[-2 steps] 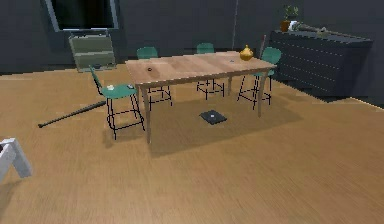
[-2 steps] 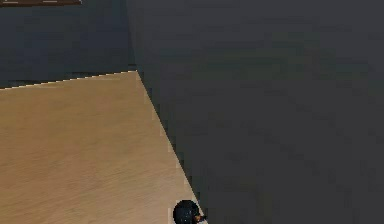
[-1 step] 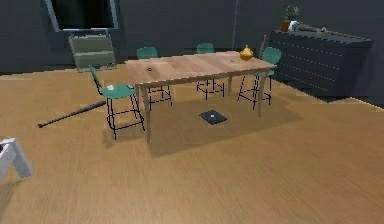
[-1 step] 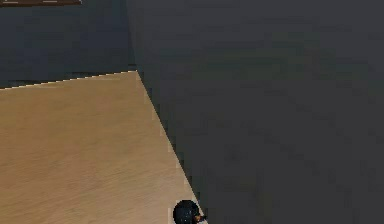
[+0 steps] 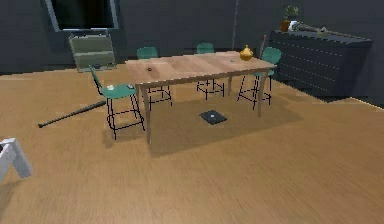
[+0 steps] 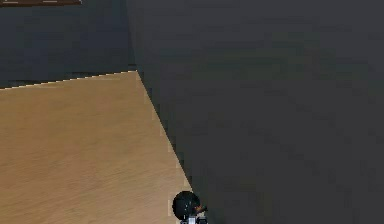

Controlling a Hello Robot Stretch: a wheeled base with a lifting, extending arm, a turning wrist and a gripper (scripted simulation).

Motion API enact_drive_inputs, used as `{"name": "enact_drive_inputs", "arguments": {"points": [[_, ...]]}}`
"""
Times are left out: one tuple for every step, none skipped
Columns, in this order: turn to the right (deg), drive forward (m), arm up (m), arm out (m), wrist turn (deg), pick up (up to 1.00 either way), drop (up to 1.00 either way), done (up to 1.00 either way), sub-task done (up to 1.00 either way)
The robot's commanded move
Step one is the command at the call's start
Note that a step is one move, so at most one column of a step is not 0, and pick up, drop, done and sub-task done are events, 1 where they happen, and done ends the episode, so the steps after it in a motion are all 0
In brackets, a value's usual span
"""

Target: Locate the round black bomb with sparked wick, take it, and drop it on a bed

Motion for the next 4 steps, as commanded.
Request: {"name": "enact_drive_inputs", "arguments": {"points": [[0.0, 0.0, 0.5, 0.0, 0.0, 0.0, 0.0, 0.0, 0.0], [0.0, 0.0, 0.3, 0.0, 0.0, 0.0, 0.0, 0.0, 0.0], [0.0, 0.0, 0.0, 0.0, -45.0, 0.0, 0.0, 0.0, 0.0], [0.0, 0.0, 0.0, 0.0, -45.0, 0.0, 0.0, 0.0, 0.0]]}}
